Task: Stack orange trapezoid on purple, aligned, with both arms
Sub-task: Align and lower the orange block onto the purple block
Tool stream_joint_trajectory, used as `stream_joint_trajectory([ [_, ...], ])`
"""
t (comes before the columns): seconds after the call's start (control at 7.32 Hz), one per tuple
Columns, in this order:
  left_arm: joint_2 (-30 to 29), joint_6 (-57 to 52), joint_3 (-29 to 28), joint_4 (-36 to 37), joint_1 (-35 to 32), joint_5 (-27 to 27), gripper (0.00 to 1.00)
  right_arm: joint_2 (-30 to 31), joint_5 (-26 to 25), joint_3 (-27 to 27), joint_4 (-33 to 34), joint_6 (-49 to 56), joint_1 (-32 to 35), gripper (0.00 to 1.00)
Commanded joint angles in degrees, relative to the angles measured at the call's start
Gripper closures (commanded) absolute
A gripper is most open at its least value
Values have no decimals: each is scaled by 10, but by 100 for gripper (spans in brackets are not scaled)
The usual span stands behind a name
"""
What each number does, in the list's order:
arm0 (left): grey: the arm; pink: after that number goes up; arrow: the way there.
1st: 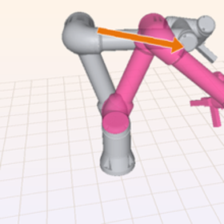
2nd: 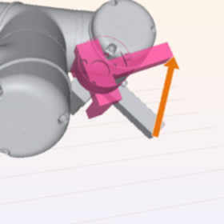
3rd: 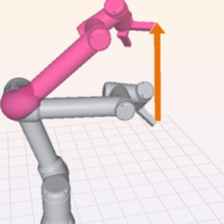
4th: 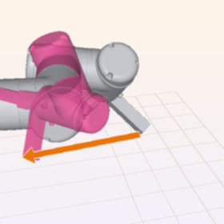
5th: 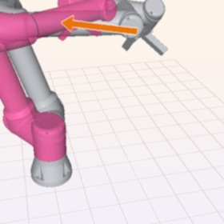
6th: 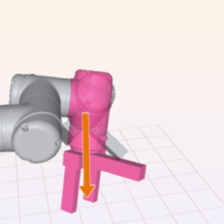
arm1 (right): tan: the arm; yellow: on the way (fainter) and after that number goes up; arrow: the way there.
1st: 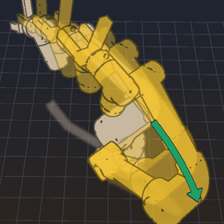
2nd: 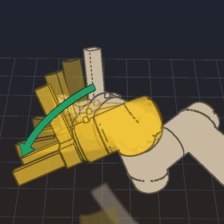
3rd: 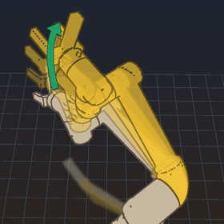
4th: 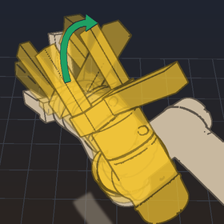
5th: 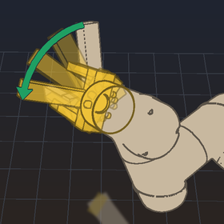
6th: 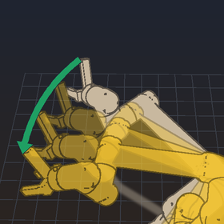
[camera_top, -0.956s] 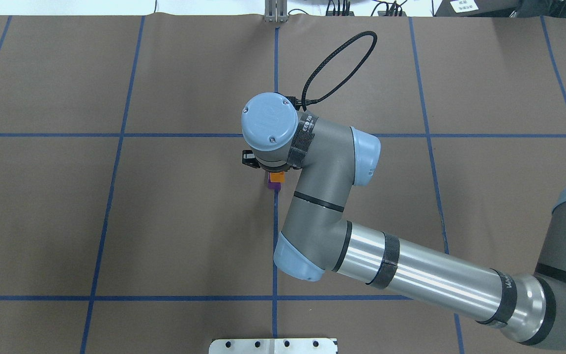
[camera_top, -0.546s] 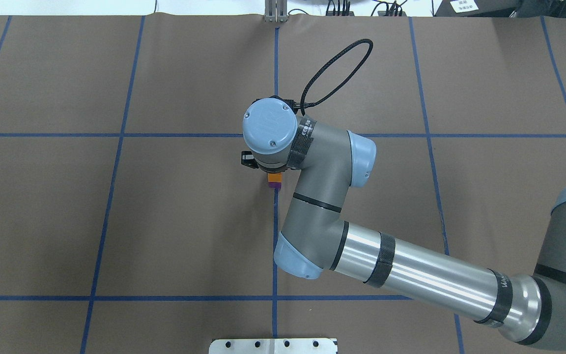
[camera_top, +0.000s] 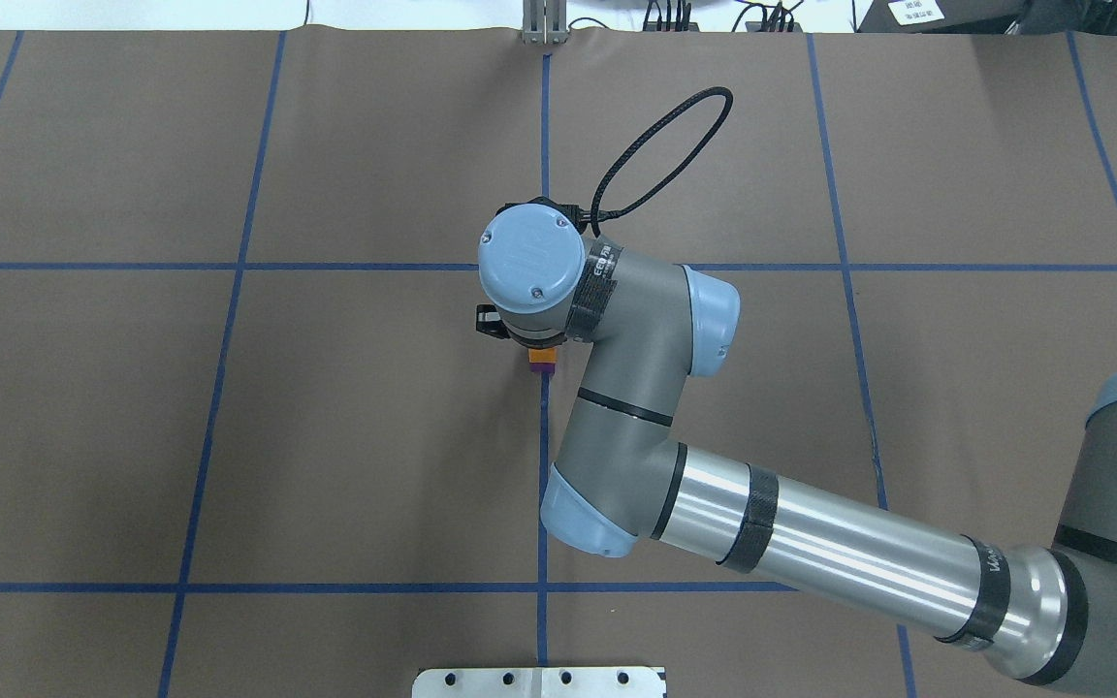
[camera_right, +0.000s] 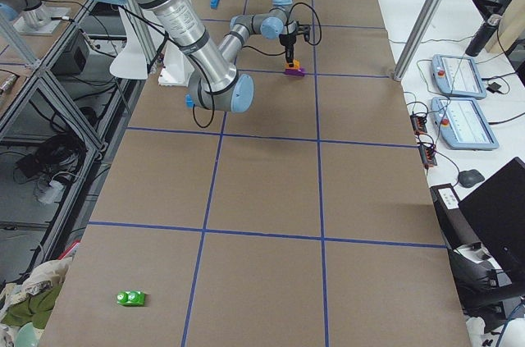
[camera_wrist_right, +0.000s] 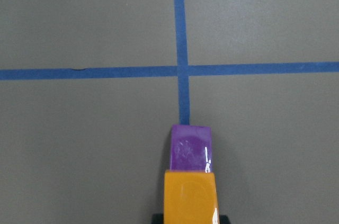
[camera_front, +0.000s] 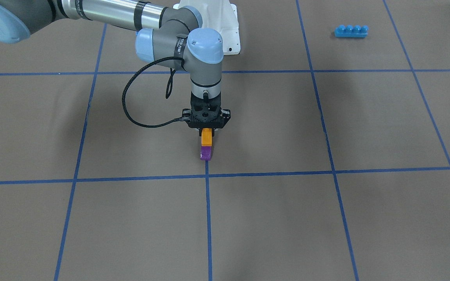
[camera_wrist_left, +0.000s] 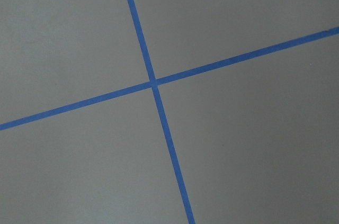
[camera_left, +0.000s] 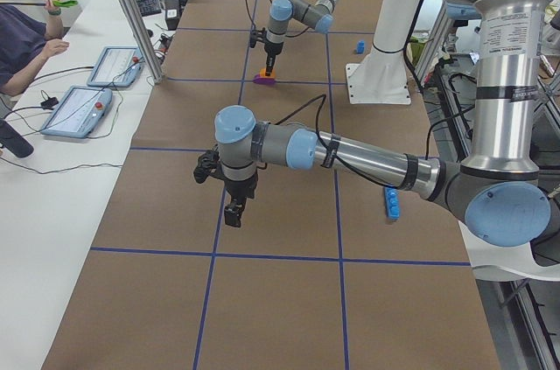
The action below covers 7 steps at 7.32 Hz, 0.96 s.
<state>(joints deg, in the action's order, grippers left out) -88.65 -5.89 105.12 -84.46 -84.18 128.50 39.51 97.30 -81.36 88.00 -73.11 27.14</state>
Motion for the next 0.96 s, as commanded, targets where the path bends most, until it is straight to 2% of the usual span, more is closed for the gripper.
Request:
stream_joint_trajectory([
  [0.0, 0, 0, 0, 0, 0, 0, 0, 2, 0, 1, -1, -1, -2, 100],
  [0.27, 0, 0, 0, 0, 0, 0, 0, 5, 1, 2, -1, 3, -4, 100],
  [0.41, 0, 0, 0, 0, 0, 0, 0, 4, 0, 8, -1, 4, -7, 48],
  [0.55, 1, 0, 0, 0, 0, 0, 0, 5, -18, 10, -2, 5, -15, 1],
  [0.82, 1, 0, 2, 0, 0, 1, 0, 3, -26, 12, -2, 7, -17, 0],
])
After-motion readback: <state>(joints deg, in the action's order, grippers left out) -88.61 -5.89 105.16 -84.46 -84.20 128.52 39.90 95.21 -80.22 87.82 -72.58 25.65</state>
